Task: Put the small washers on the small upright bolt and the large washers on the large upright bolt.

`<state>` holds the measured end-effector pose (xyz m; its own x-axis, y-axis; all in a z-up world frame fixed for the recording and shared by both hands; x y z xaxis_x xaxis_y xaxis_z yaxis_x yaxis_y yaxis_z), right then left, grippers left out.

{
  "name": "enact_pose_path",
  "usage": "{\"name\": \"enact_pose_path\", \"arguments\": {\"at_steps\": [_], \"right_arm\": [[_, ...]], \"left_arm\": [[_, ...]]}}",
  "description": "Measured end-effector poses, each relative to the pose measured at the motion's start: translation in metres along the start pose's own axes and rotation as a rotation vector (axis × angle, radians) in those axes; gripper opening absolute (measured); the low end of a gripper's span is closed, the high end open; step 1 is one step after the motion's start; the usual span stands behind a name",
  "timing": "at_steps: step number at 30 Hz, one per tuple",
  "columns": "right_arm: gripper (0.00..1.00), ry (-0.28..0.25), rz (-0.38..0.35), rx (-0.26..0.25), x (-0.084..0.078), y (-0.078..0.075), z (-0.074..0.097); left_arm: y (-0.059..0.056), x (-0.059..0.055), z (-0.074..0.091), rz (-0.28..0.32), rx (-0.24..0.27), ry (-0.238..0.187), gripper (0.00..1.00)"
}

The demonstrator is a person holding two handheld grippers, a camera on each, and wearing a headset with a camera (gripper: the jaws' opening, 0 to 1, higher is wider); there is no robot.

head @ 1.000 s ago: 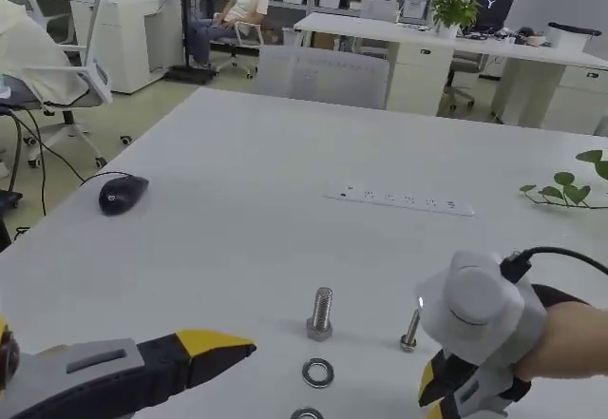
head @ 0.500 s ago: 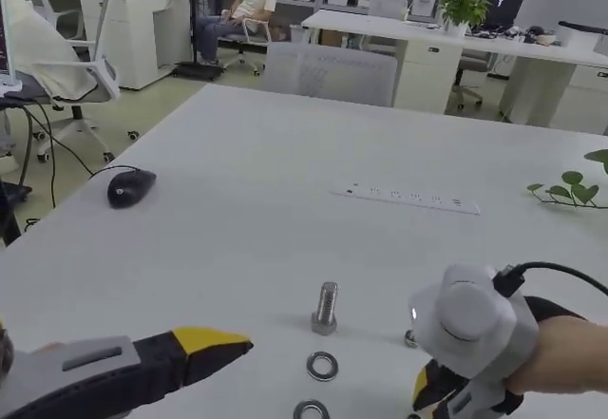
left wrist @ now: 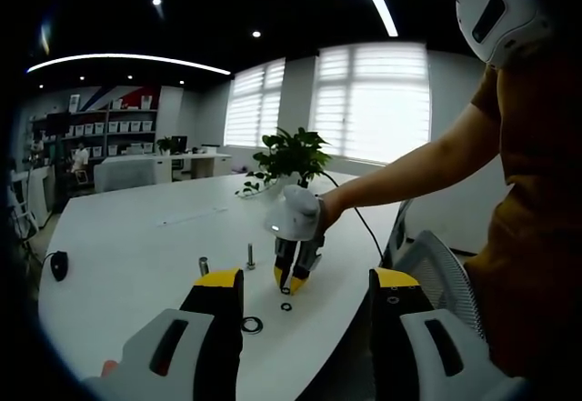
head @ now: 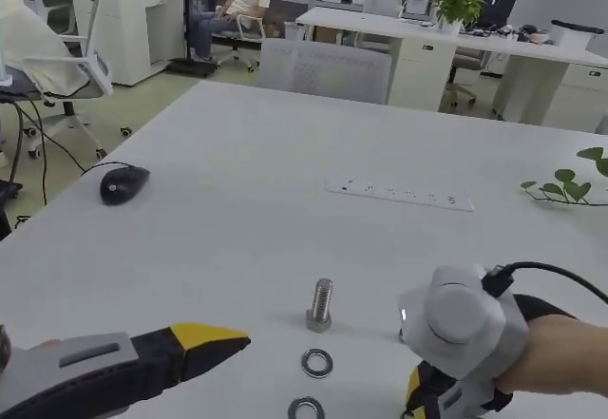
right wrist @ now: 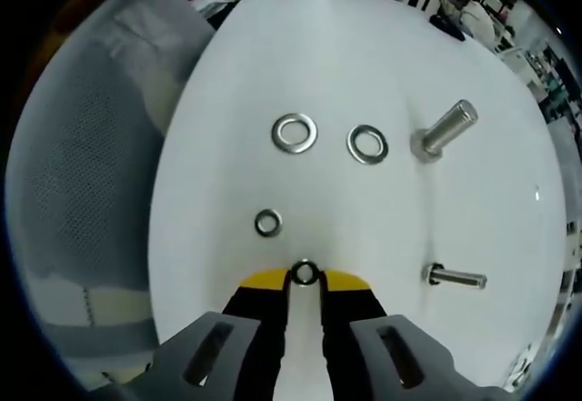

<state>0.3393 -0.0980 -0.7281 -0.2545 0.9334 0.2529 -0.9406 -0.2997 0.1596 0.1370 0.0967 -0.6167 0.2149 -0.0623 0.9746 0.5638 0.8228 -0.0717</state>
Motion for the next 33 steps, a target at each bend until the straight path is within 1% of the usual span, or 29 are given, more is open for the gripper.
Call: {"name": "enact_pose_path", "arguments": {"at_steps": [5,9,12,15,19,23,28,33], "right_arm": [[0.13,0.0,-0.012,0.001,0.001,-0.002,0.0],[0.12,-0.017,-0.029,0.005,-0.001,-0.003,0.0],[0.12,-0.006,-0.029,0.002,-0.003,-0.003,0.001],[0.12,-0.021,-0.037,-0.007,-0.003,-0.006,0.01],[0.12,-0.019,-0.048,-0.029,-0.007,-0.011,0.022],[0.12,-0.015,-0.057,-0.044,-0.011,-0.015,0.03],[0.12,-0.023,-0.074,-0.075,-0.015,-0.021,0.043],[0.12,-0.034,-0.084,-0.112,-0.015,-0.029,0.058]], "left_arm": [[0.001,0.0,0.001,0.002,0.002,0.0,0.55],[0.001,-0.001,0.001,0.005,0.004,0.001,0.55],[0.001,-0.001,0.001,0.006,0.002,0.002,0.55],[0.001,-0.001,0.001,0.005,0.005,0.002,0.55],[0.001,-0.001,0.0,0.006,0.005,0.002,0.55],[0.0,-0.001,-0.002,0.004,-0.001,0.005,0.55],[-0.001,0.0,-0.004,0.001,-0.011,0.003,0.55],[0.0,0.002,-0.006,-0.003,-0.016,0.003,0.55]]}}
Point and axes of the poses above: the centre of the closed fingertips' face, and the gripper's own axes: z roughly backward along the fingers, y roughly to its left, x roughly out of its top, the point moved 10 cm from there along z, roughly backward along the fingers, and after that the axes turned 11 degrees about x, right-handed, at the moved point
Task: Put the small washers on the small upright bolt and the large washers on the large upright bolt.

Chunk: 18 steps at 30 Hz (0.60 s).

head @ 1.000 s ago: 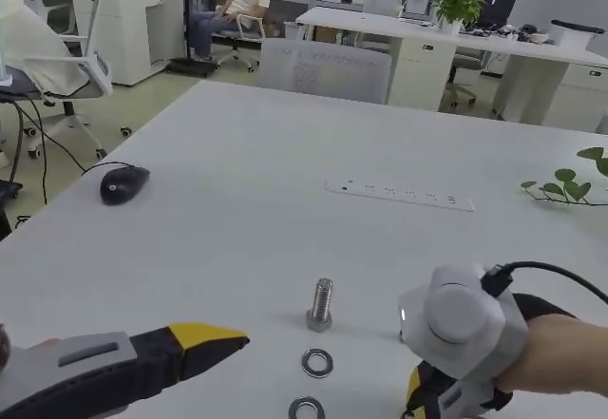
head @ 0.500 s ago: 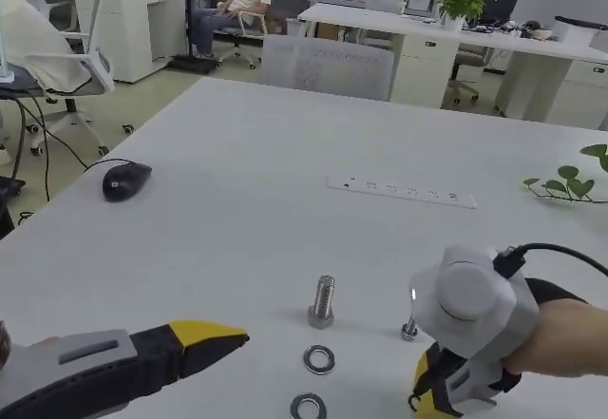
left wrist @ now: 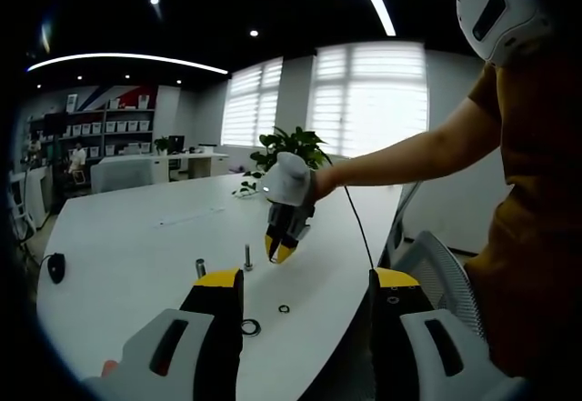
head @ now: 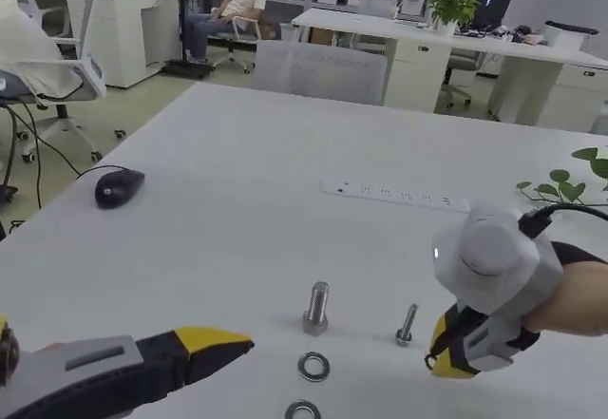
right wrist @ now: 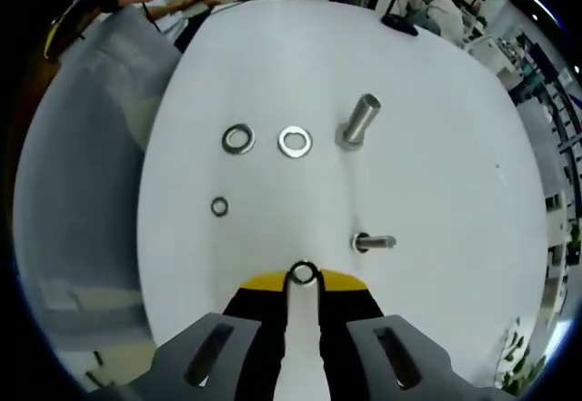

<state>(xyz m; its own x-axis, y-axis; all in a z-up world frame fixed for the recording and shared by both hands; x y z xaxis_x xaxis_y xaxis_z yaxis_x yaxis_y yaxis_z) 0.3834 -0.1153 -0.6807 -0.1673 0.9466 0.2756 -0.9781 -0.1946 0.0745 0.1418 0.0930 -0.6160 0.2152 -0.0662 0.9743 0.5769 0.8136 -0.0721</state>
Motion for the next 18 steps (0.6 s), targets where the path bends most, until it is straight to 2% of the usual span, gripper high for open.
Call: {"name": "enact_pose_path", "arguments": {"at_steps": [10,18], "right_arm": [[0.12,0.006,0.005,-0.071,0.01,-0.023,0.021],[0.12,0.02,0.037,-0.08,0.02,-0.037,0.022]], "left_arm": [[-0.001,0.001,-0.002,-0.002,-0.009,0.002,0.55],[0.0,0.002,-0.001,0.001,-0.003,0.001,0.54]]}}
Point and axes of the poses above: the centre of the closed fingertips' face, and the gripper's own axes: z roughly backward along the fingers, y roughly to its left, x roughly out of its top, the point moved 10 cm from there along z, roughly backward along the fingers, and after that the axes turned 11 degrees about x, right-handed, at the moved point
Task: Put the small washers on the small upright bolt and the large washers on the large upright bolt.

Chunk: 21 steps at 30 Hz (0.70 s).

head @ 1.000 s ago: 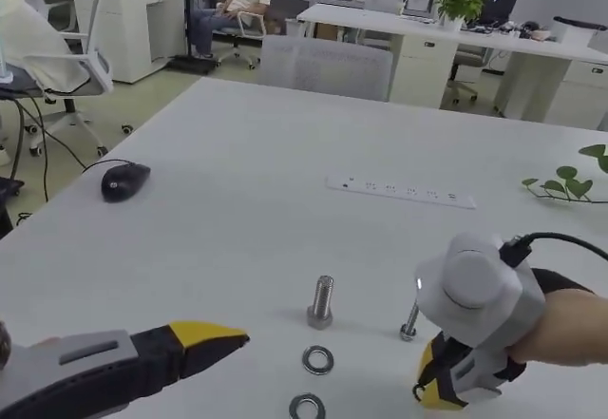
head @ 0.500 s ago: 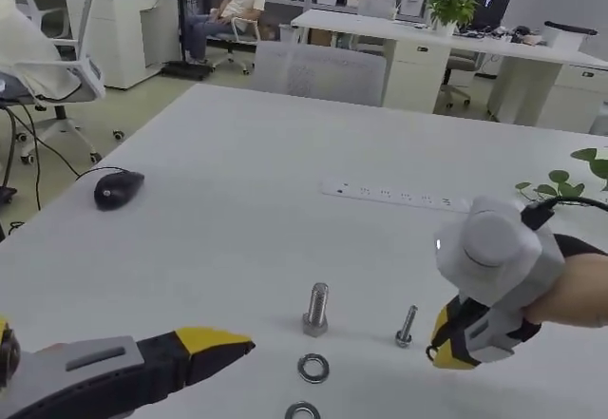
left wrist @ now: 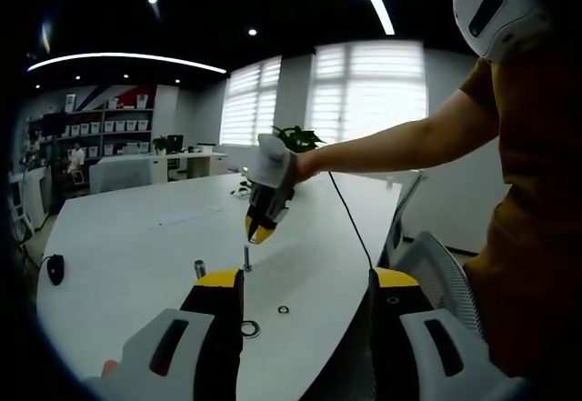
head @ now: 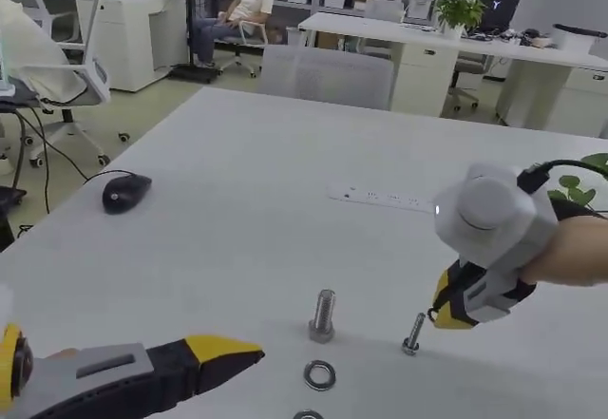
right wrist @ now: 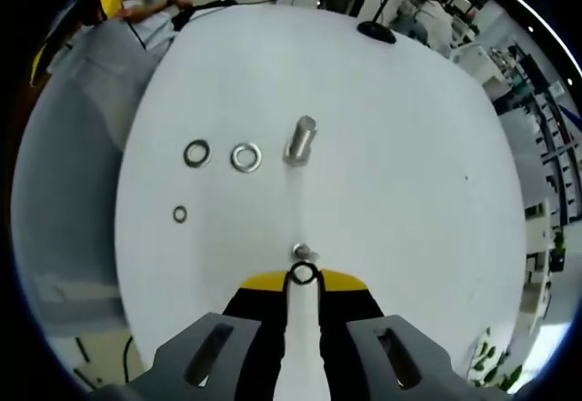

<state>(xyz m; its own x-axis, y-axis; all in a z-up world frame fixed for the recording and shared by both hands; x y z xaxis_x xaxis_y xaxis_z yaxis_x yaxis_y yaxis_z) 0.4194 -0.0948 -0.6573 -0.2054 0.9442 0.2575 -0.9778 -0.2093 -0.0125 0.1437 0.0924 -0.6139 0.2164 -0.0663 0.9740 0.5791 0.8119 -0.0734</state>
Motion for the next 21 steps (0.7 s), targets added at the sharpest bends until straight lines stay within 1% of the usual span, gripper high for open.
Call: {"name": "enact_pose_path", "arguments": {"at_steps": [5,11,21], "right_arm": [[0.12,0.002,0.006,0.009,0.004,-0.006,-0.004],[0.12,0.01,0.013,0.021,0.006,-0.008,-0.008],[0.12,0.028,0.006,0.036,0.002,-0.012,-0.014]], "left_arm": [[0.001,0.0,0.0,-0.002,0.006,0.005,0.54],[0.002,-0.003,0.0,0.011,0.013,0.009,0.54],[0.005,-0.005,-0.001,0.018,0.02,0.01,0.54]]}}
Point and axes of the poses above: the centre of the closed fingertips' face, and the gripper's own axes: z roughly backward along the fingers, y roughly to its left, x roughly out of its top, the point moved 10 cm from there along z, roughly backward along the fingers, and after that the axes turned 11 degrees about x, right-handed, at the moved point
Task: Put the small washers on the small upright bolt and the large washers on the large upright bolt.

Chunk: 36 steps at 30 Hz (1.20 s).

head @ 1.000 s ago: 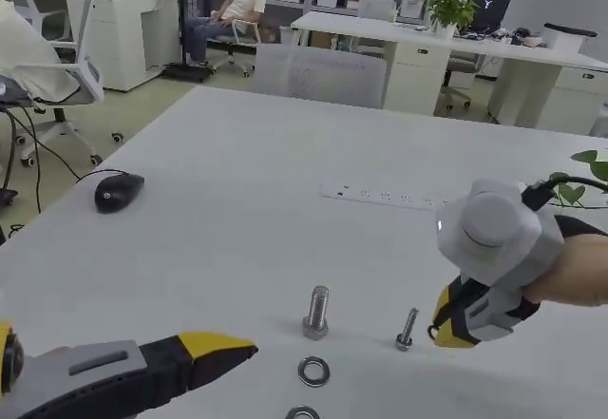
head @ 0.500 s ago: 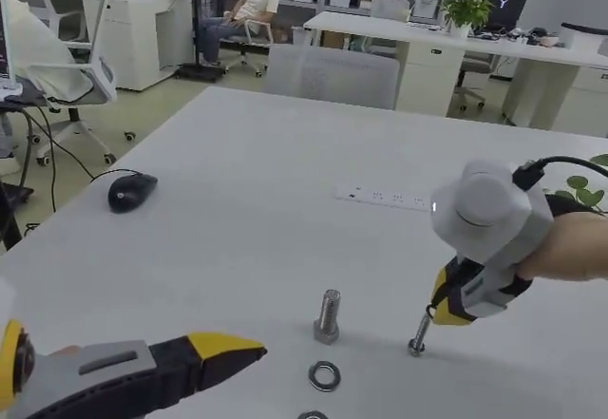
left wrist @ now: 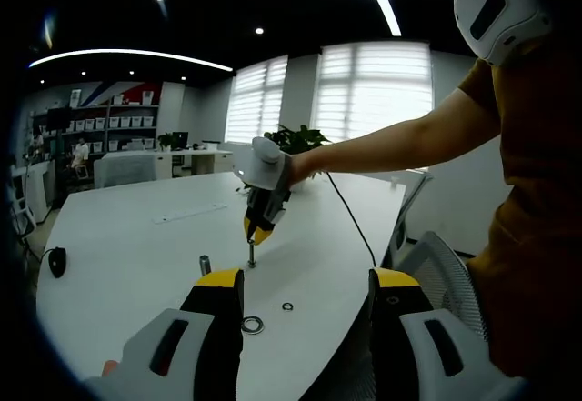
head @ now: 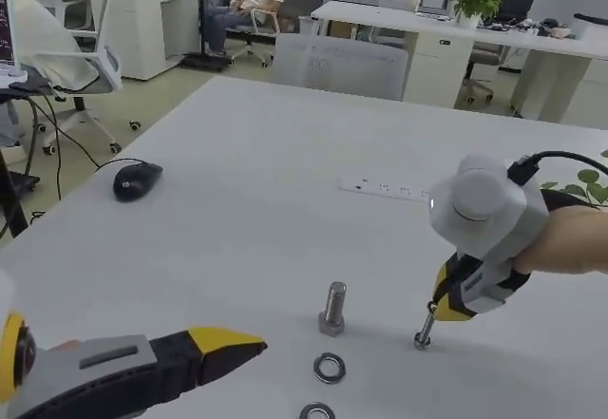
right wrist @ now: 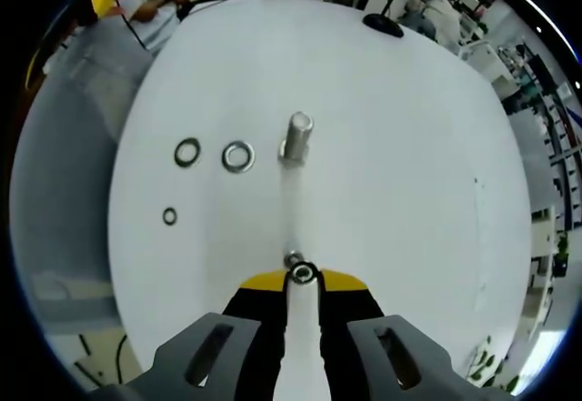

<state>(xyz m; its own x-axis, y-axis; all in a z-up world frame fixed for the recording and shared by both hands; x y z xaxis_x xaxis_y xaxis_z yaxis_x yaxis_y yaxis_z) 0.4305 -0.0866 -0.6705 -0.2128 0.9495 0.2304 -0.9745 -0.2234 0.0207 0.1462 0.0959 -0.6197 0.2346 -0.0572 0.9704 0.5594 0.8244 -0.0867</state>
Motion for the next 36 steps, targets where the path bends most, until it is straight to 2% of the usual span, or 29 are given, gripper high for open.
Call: {"name": "enact_pose_path", "arguments": {"at_steps": [12,25,36], "right_arm": [[0.12,0.011,-0.003,0.015,-0.005,-0.002,-0.013],[0.13,-0.012,0.004,0.03,-0.012,-0.004,-0.032],[0.14,-0.011,0.006,0.033,-0.012,-0.008,-0.042]], "left_arm": [[0.001,-0.003,-0.002,0.008,0.003,0.009,0.54],[0.002,-0.006,-0.005,0.025,0.005,0.028,0.54],[0.009,-0.007,-0.004,0.031,0.013,0.031,0.54]]}}
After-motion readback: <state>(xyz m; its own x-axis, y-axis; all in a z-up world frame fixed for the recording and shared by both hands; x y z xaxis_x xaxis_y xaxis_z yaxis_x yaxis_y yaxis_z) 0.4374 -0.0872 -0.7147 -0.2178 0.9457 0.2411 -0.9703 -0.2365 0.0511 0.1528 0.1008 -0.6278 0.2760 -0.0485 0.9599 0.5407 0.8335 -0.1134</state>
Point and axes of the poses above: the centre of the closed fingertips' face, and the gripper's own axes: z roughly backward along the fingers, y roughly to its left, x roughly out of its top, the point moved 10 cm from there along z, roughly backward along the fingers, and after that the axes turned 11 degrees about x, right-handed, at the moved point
